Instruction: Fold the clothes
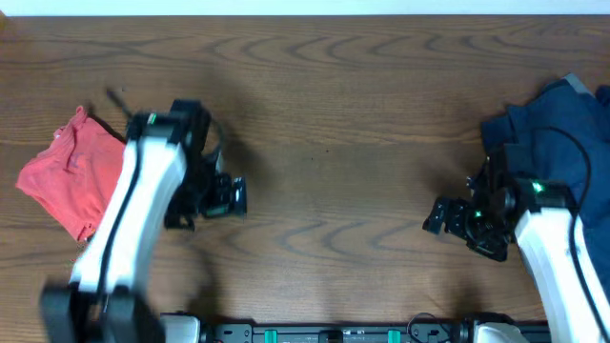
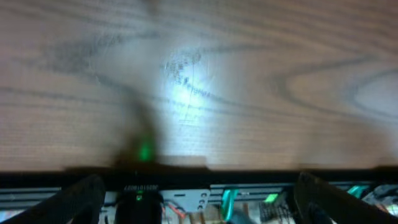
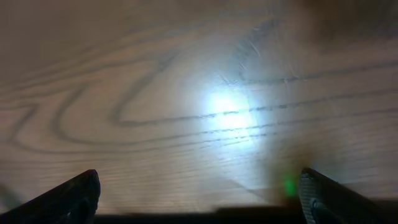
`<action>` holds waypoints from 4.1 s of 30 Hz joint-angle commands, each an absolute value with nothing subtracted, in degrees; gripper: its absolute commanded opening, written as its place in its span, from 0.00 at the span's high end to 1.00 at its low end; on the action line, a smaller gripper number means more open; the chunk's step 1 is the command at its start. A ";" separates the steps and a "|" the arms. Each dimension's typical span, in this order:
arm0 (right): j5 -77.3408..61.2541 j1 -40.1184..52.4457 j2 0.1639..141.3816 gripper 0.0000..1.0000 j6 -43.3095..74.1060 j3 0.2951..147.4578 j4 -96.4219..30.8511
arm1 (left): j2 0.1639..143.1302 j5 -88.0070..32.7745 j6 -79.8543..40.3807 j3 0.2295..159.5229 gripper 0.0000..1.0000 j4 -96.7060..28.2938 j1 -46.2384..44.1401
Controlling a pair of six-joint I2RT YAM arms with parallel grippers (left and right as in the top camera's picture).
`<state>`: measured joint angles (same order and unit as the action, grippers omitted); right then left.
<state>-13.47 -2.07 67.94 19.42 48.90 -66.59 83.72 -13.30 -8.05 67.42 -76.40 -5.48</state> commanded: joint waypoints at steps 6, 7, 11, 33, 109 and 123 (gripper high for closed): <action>3.49 1.56 31.55 0.01 23.31 43.70 -59.48 | 46.41 -12.14 -8.45 51.40 0.02 -61.84 -5.65; 4.82 1.56 26.87 0.01 23.33 43.13 -57.36 | 41.41 -12.14 -8.40 50.28 0.02 -59.18 -5.65; 5.37 1.54 12.99 0.01 23.33 43.00 -56.01 | 26.89 -12.14 -8.40 49.41 0.02 -50.33 -5.65; 5.37 1.48 0.89 0.01 24.01 43.20 -68.25 | 9.06 -12.16 -8.40 49.39 0.02 -50.48 -5.65; -12.67 1.48 0.32 0.01 -9.47 0.32 -3.20 | 9.04 -11.57 -7.25 49.23 0.02 -51.90 -5.65; -12.67 1.48 0.32 0.01 -9.47 0.32 -3.18 | 0.12 -5.45 -7.09 22.28 0.02 -37.32 -0.54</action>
<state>-12.01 1.04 0.67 -8.64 0.40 -3.01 2.02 -6.74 -7.57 27.42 -41.82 -0.84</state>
